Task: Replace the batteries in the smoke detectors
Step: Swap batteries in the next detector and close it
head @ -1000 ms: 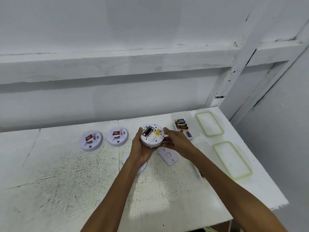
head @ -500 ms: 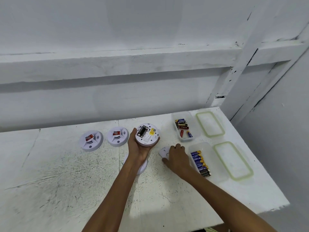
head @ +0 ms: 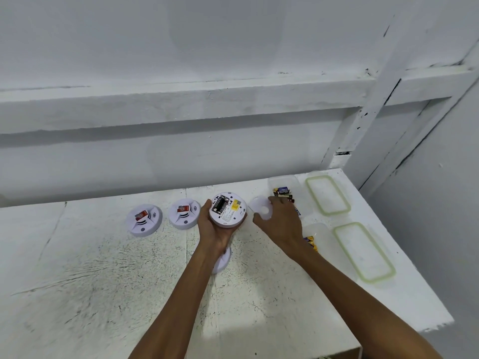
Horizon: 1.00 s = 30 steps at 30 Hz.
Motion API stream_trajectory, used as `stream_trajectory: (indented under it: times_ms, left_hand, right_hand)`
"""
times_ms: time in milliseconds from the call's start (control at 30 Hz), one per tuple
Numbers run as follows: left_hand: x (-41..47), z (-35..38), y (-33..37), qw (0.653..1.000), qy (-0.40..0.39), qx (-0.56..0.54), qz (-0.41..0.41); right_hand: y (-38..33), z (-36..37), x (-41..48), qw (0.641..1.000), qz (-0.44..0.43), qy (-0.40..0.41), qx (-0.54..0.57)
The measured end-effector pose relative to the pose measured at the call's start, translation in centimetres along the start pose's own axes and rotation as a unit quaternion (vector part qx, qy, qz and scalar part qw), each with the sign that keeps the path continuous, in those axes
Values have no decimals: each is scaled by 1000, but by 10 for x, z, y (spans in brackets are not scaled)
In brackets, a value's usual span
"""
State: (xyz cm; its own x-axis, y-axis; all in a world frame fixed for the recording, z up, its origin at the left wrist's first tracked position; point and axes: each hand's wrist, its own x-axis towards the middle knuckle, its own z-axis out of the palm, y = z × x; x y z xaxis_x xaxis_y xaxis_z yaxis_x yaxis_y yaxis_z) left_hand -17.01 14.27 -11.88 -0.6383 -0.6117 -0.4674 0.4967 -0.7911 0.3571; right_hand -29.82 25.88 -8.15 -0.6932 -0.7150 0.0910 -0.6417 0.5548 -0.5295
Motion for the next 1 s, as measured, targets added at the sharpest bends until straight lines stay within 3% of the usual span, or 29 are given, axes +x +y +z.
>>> stream_trajectory:
  times_ms: [67,167,267,400,667,1000]
  left_hand:
    - [-1,2,-1,1000,4,6,-1]
    - [-4,5,-6,1000,3,21,-12]
    - [-10,11,-11,999,-9,35,-19]
    - [-13,14,-17,998,-28,42,-34]
    - [-7,8,-14,998,-33,50,-33]
    - [-5,4,-13,997,-44,62,-28]
  right_hand:
    - [-6,-6,3,1000,-11,26,-7]
    - [-12,-9,6,996,-7,38,83]
    - [-18,-8,5,988,-66,4,138]
    - [-27,-6,0,983,-141,-76,89]
    - [-27,-11,-2,988,-91,-93,89]
    - [-27,-12,2,985,-110,-122,44]
